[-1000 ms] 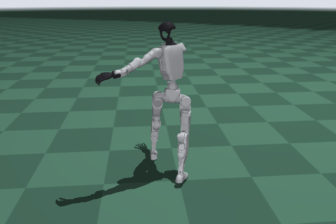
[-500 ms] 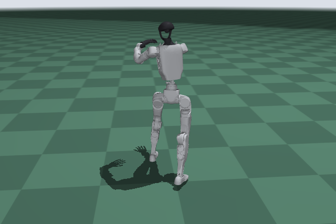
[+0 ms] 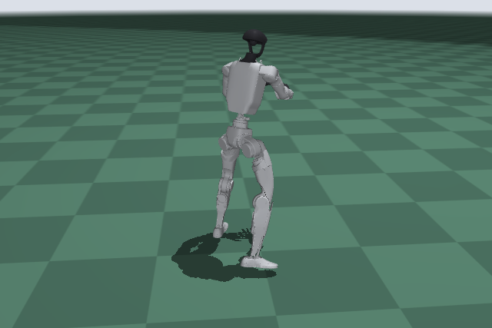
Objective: Kungfu
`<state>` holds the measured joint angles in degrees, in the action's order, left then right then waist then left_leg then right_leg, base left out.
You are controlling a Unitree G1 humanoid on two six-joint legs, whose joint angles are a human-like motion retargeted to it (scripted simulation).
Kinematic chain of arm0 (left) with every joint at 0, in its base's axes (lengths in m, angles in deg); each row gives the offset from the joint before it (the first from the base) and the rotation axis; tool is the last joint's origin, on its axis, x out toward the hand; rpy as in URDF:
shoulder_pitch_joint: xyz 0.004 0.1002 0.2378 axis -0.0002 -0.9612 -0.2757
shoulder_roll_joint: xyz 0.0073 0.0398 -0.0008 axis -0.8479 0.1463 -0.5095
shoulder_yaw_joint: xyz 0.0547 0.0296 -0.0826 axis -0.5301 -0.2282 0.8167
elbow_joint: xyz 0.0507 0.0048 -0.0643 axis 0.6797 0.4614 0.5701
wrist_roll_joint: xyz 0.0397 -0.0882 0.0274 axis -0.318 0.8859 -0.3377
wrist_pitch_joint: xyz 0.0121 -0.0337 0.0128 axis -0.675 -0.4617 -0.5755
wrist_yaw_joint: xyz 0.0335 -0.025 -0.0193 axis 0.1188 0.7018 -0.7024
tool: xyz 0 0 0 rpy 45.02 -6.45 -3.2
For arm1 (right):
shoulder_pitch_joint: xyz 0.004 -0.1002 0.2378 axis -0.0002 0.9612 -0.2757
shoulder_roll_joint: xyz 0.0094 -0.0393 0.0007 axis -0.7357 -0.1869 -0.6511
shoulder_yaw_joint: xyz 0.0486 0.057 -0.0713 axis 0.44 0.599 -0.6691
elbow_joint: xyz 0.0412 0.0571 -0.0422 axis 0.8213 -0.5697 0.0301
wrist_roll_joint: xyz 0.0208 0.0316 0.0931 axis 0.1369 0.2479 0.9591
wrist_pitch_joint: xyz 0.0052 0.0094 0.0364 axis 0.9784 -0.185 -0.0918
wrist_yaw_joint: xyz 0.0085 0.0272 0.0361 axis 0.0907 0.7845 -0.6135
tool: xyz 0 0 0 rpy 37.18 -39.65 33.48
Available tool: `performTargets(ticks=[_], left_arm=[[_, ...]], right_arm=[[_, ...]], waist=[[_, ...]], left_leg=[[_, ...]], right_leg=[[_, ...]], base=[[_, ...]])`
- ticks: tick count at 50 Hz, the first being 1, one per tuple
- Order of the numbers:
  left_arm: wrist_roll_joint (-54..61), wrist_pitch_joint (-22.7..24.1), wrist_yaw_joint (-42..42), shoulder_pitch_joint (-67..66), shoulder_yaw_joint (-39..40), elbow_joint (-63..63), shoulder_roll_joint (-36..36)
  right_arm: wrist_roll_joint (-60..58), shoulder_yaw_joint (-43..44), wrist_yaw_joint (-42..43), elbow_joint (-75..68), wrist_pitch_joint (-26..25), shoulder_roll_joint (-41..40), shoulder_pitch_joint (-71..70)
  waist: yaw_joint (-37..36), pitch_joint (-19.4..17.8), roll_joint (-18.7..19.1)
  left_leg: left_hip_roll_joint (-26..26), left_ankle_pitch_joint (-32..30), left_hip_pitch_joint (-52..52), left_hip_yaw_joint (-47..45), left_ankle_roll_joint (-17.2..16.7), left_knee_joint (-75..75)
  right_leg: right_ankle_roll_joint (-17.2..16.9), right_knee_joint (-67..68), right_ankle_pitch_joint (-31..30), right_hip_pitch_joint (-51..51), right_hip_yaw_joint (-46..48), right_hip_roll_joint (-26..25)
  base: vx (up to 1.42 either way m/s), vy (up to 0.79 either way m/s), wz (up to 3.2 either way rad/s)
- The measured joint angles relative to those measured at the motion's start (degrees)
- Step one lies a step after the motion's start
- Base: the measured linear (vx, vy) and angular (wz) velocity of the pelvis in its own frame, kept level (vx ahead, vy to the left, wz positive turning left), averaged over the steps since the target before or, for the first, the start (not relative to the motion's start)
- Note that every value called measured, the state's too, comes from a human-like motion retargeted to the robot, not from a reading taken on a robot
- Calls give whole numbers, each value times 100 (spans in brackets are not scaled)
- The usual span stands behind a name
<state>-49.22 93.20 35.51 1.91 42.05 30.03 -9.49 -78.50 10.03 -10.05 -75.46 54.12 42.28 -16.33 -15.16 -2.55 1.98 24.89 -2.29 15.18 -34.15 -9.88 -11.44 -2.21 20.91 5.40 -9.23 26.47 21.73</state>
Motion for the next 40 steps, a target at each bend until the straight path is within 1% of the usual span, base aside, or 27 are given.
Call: performTargets(ticks=[2, 5, 8, 11, 12, 14, 15, 17, 19, 21, 25, 29, 32, 35, 40], left_arm=[[-17, -36, 41, -315, -86, 161, 208], [-53, 9, 184, -775, -191, 531, 659], [-164, 232, 240, -1092, -416, 1179, 1239], [-225, 497, 376, -1213, -703, 2254, 1903], [-188, 579, 447, -1203, -817, 2663, 2120], [50, 757, 710, -1102, -1100, 3433, 2496], [228, 844, 890, -1036, -1262, 3766, 2658], [623, 905, 1235, -880, -1611, 4182, 2893], [801, 974, 1445, -720, -1932, 4329, 2989], [822, 1067, 1583, -507, -2195, 4353, 2997], [742, 1166, 1791, -253, -2463, 4413, 3066], [1107, 1239, 2172, -145, -2541, 4551, 3187], [1685, 1267, 2729, -37, -2533, 4600, 3219], [2202, 1180, 3354, 34, -2510, 4498, 3221], [2801, 1163, 4069, 133, -2555, 3941, 3179]], right_arm=[[-2, -37, 56, -73, 45, -123, 384], [-17, 52, 30, -262, 283, -265, 1050], [7, 137, 47, -480, 279, -188, 1774], [147, 321, -54, -784, 240, -59, 2580], [302, 388, -206, -915, 270, -17, 2829], [1025, 553, -761, -1215, 291, 16, 3256], [1521, 656, -1146, -1358, 271, 6, 3447], [2736, 894, -2201, -1447, 168, 1, 3745], [3717, 1018, -2744, -1327, -16, 87, 3995], [4343, 1082, -2856, -1072, -141, 226, 4210], [4825, 1179, -2820, -585, -260, 391, 4527], [5294, 1226, -3220, -231, -556, 415, 4697], [5788, 1227, -3598, 33, -844, 419, 4797], [6279, 1248, -3871, 307, -1184, 366, 4951], [7386, 1502, -4690, 792, -1894, 189, 5413]], waist=[[305, 24, -2], [759, -23, 73], [1093, -81, -30], [1737, -128, 34], [1937, -146, 55], [2223, -221, 97], [2347, -272, 120], [2577, -370, 156], [2732, -498, 215], [2791, -605, 240], [2775, -683, 276], [2860, -752, 413], [2907, -759, 466], [2922, -743, 505], [2859, -680, 515]], left_leg=[[56, -166, -155, -198, -89, 202], [183, -476, -381, -354, -217, 555], [229, -732, -512, -625, -307, 750], [323, -984, -385, -538, -296, 963], [331, -1052, -326, -521, -254, 1043], [337, -1163, -250, -564, -183, 1195], [356, -1211, -227, -600, -209, 1247], [405, -1291, -96, -538, -304, 1242], [467, -1352, 11, -451, -326, 1206], [476, -1383, 39, -467, -326, 1193], [444, -1409, -63, -535, -392, 1205], [433, -1445, -90, -574, -474, 1215], [393, -1461, -86, -593, -499, 1222], [327, -1470, -67, -544, -512, 1225], [227, -1472, -21, -529, -512, 1225]], right_leg=[[-258, 172, 96, -274, -146, -7], [-260, 1074, 555, -1142, -1106, -369], [-77, 1640, 956, -1556, -920, -264], [29, 2225, 1433, -1866, -749, -333], [69, 2390, 1559, -1981, -712, -351], [165, 2669, 1773, -2170, -624, -345], [217, 2803, 1876, -2255, -593, -344], [284, 3074, 2054, -2466, -593, -352], [363, 3262, 2161, -2610, -583, -381], [442, 3395, 2220, -2735, -610, -379], [552, 3587, 2274, -2971, -793, -424], [573, 3678, 2309, -3031, -846, -424], [559, 3694, 2310, -3026, -883, -391], [516, 3669, 2279, -2993, -931, -344], [413, 3549, 2179, -2848, -961, -268]], base=[[-54, -26, -112], [-63, -49, -90], [-55, -50, -77], [-54, -56, 16], [-46, -29, 22], [-53, -33, 5], [-55, -34, 4], [-49, -24, 11], [-45, -20, 10], [-39, -12, -7], [-25, 1, -32], [-10, 12, -4], [0, 9, 10], [6, 11, 19], [17, 9, 27]])
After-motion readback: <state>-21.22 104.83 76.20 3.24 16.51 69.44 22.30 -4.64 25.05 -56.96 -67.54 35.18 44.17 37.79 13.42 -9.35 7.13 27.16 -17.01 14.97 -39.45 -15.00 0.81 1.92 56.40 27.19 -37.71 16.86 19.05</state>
